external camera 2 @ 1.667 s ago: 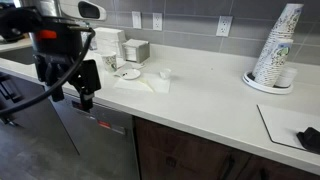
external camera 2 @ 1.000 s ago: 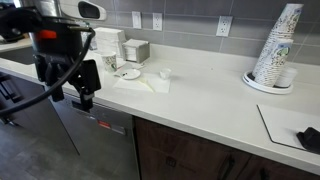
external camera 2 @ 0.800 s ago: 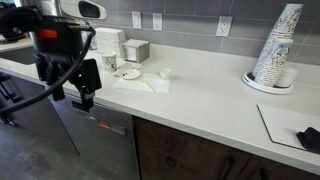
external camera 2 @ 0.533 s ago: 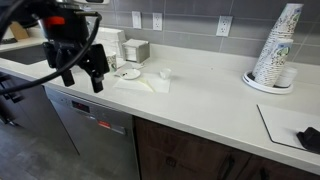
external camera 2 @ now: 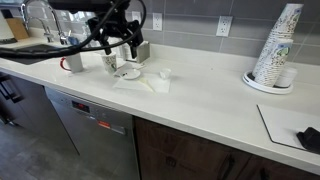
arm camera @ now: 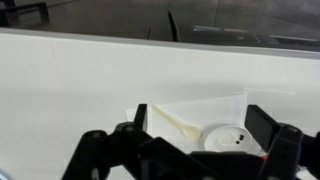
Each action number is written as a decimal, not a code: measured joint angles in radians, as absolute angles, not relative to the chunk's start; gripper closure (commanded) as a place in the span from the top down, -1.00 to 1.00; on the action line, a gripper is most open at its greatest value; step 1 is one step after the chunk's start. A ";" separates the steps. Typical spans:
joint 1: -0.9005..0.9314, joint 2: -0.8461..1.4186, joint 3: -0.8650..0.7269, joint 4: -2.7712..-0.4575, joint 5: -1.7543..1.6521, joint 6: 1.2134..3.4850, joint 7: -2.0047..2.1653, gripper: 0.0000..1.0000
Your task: Pour the content of the cup onto the plate
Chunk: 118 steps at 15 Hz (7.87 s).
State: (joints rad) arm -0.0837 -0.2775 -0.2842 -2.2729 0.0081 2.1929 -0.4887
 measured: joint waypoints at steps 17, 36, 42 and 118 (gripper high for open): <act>-0.171 0.250 -0.193 -1.890 0.329 2.411 -0.740 1.00; -0.281 0.537 -0.041 -1.657 0.318 2.486 -0.682 0.60; -0.314 0.598 -0.014 -1.592 0.295 2.486 -0.694 -0.11; 0.141 0.568 0.043 -1.447 -0.729 1.773 -0.730 -0.91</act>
